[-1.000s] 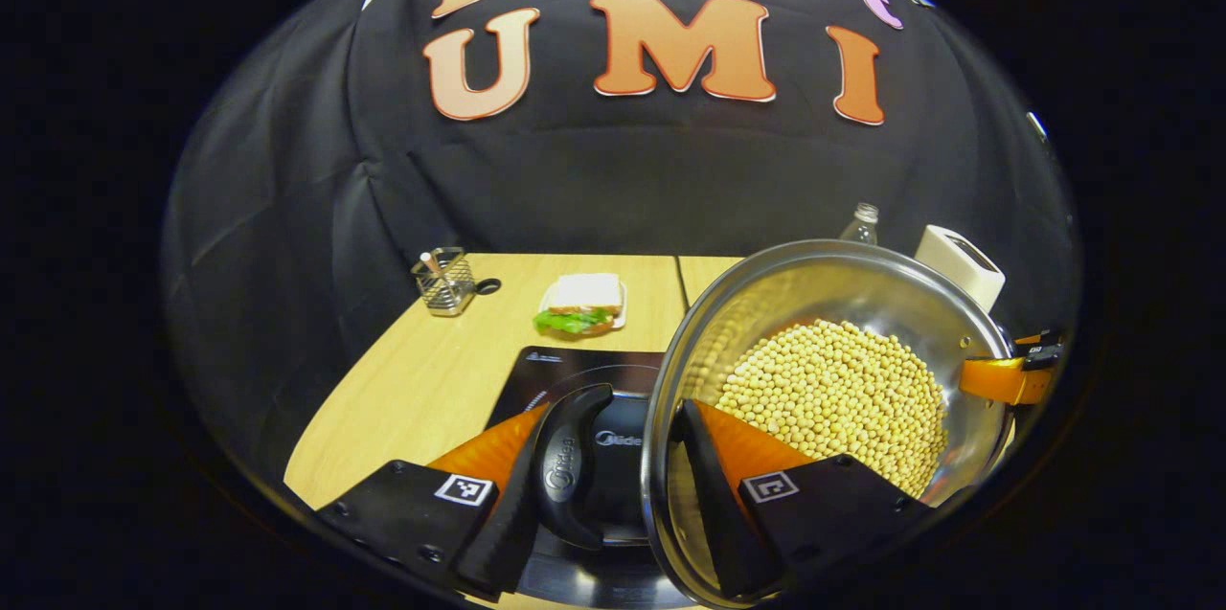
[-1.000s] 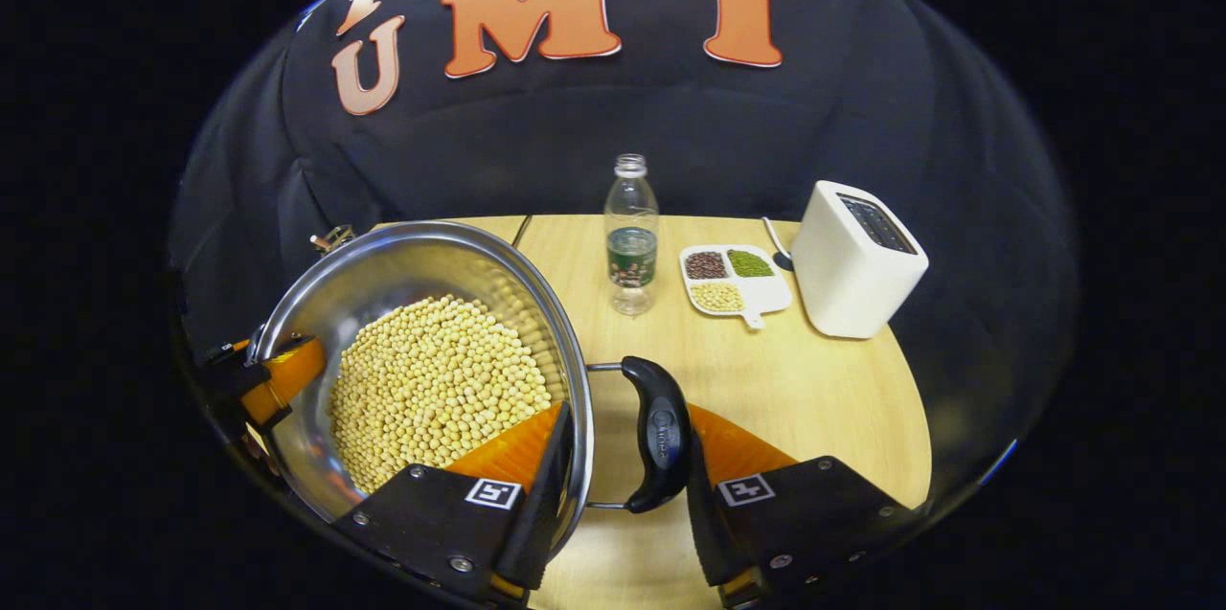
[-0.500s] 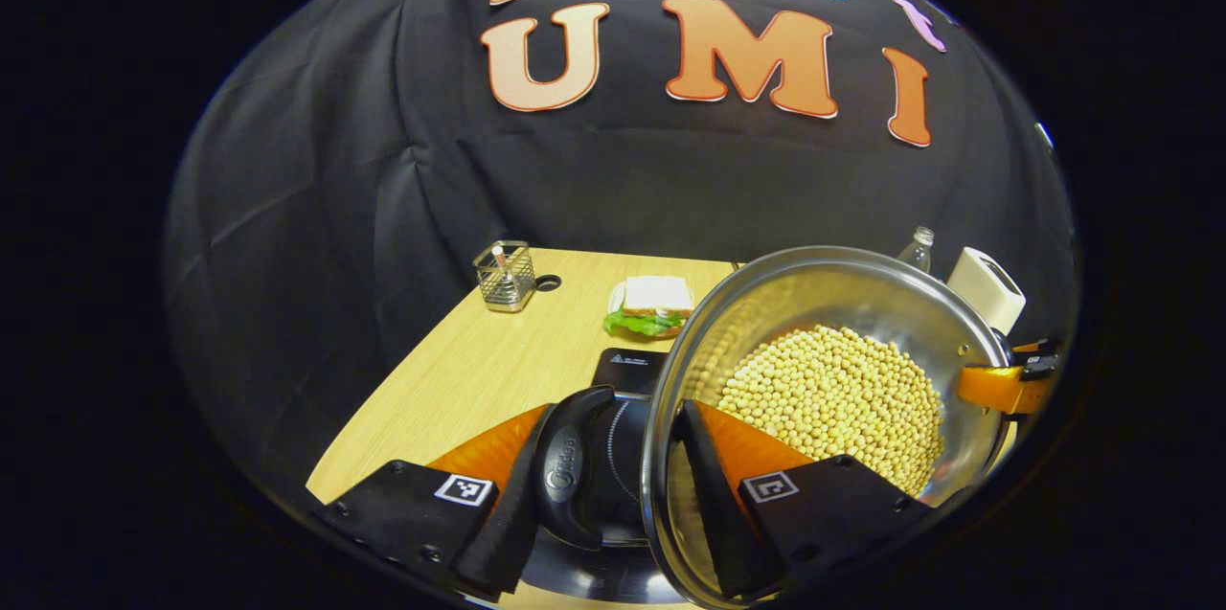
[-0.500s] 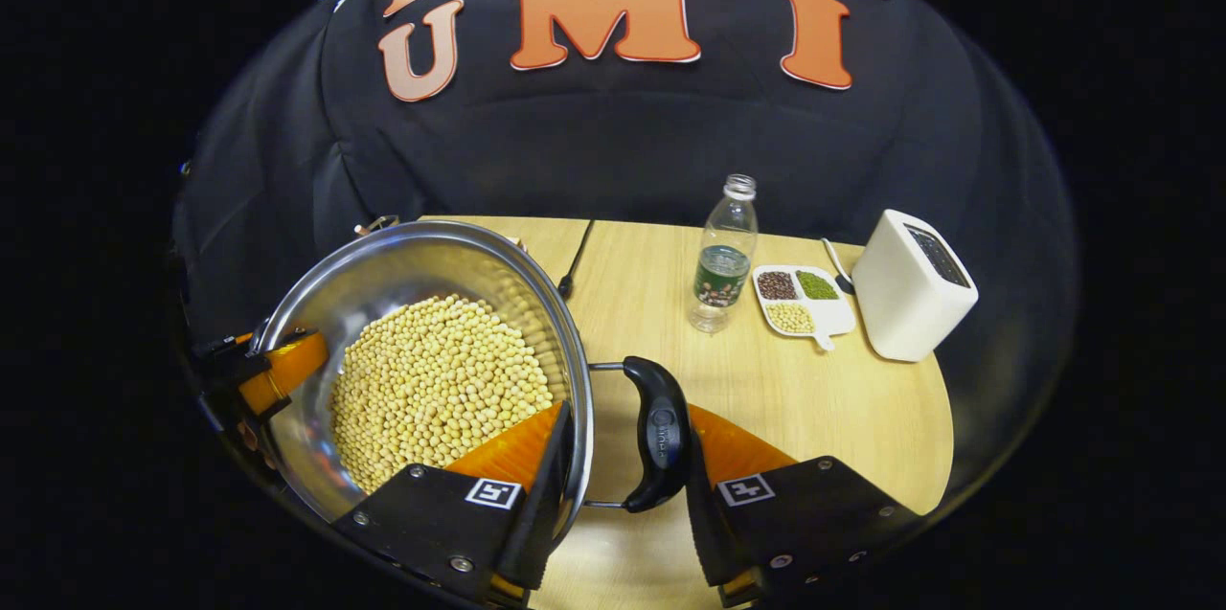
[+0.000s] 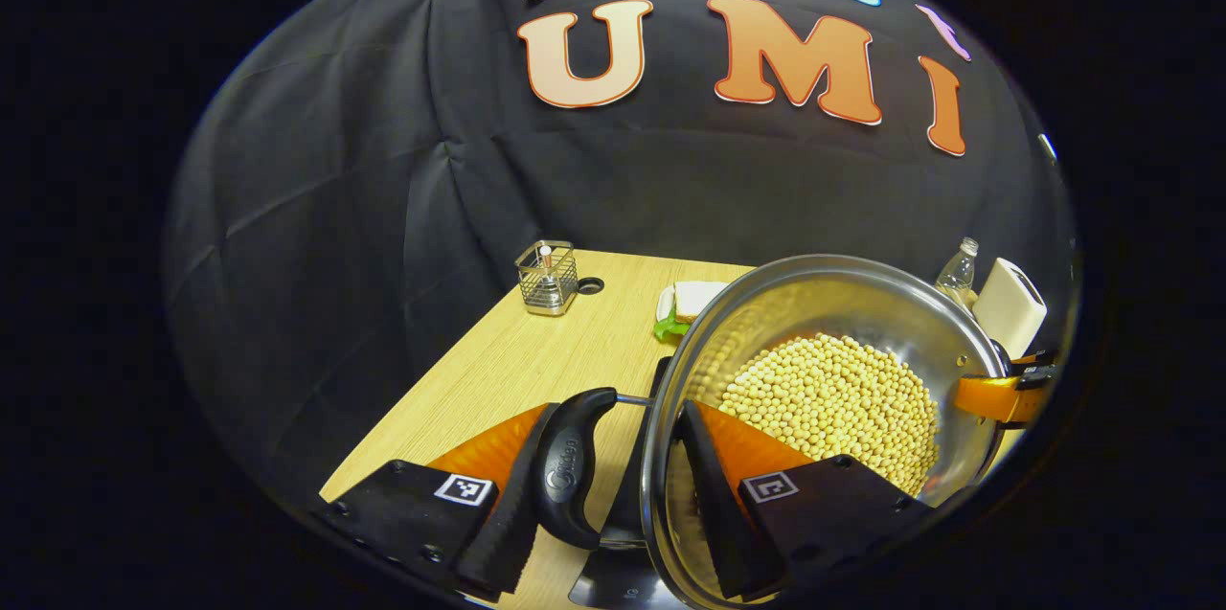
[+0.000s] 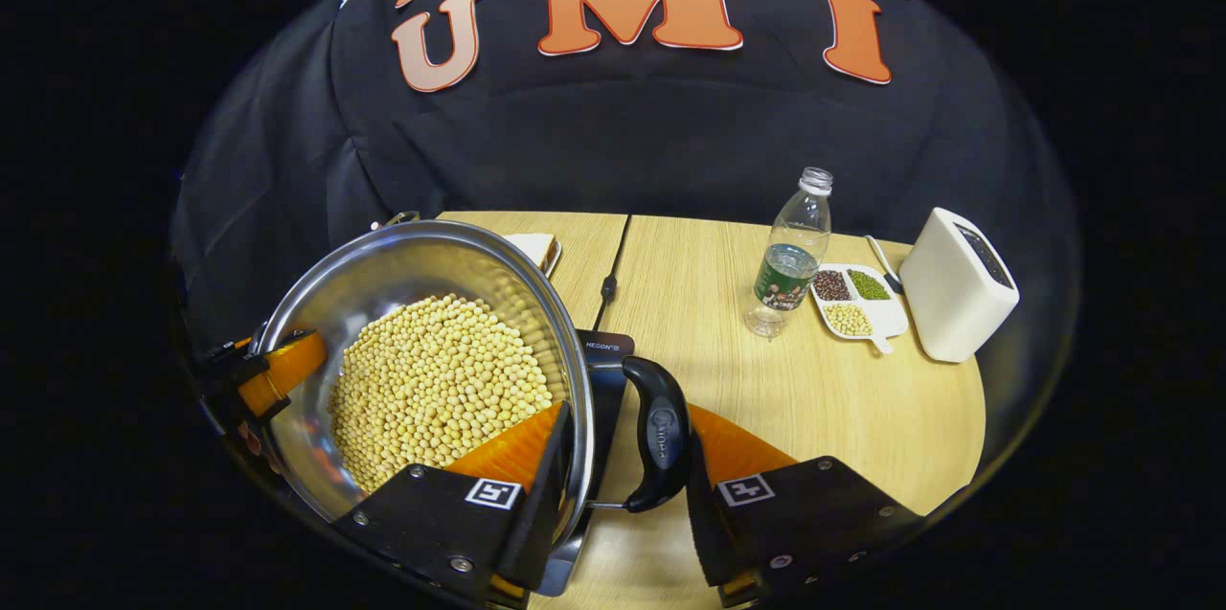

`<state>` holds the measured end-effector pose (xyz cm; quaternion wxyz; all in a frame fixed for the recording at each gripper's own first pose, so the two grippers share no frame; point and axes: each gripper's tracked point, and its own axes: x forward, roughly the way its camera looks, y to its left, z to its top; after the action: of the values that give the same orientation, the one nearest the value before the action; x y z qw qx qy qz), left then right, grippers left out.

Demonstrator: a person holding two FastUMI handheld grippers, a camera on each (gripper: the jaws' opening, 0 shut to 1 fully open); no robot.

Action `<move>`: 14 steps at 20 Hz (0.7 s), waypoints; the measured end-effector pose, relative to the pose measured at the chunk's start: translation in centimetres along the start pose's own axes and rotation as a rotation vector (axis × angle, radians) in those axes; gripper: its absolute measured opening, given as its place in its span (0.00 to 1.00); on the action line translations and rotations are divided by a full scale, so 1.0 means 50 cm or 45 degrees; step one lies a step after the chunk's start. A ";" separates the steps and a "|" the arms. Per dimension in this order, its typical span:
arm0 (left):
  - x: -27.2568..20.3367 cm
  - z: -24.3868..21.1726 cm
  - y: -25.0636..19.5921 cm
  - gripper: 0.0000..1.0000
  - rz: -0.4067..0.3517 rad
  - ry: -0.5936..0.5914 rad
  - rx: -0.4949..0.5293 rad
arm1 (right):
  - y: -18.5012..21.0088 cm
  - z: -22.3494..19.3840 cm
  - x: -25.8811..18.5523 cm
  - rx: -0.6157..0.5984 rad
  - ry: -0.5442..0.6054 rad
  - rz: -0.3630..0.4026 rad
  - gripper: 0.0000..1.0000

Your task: First push the handle of the pot to place it horizontally, then grasp the pot with both hands and set it on the induction cooktop.

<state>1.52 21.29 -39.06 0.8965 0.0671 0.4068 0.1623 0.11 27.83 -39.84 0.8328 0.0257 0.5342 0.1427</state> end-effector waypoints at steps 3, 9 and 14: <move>0.017 -0.002 0.006 0.80 0.002 0.003 -0.003 | 0.012 0.004 0.020 -0.008 0.003 -0.007 0.60; 0.030 -0.006 0.008 0.80 -0.004 0.023 -0.014 | 0.027 0.008 0.054 -0.024 0.014 -0.021 0.60; 0.037 -0.008 0.004 0.80 -0.016 0.066 -0.014 | 0.020 -0.006 0.082 -0.021 0.053 -0.029 0.60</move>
<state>2.35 22.12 -40.58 0.8869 0.0552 0.4295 0.1607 1.23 29.84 -43.41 0.8232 0.0098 0.5506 0.1382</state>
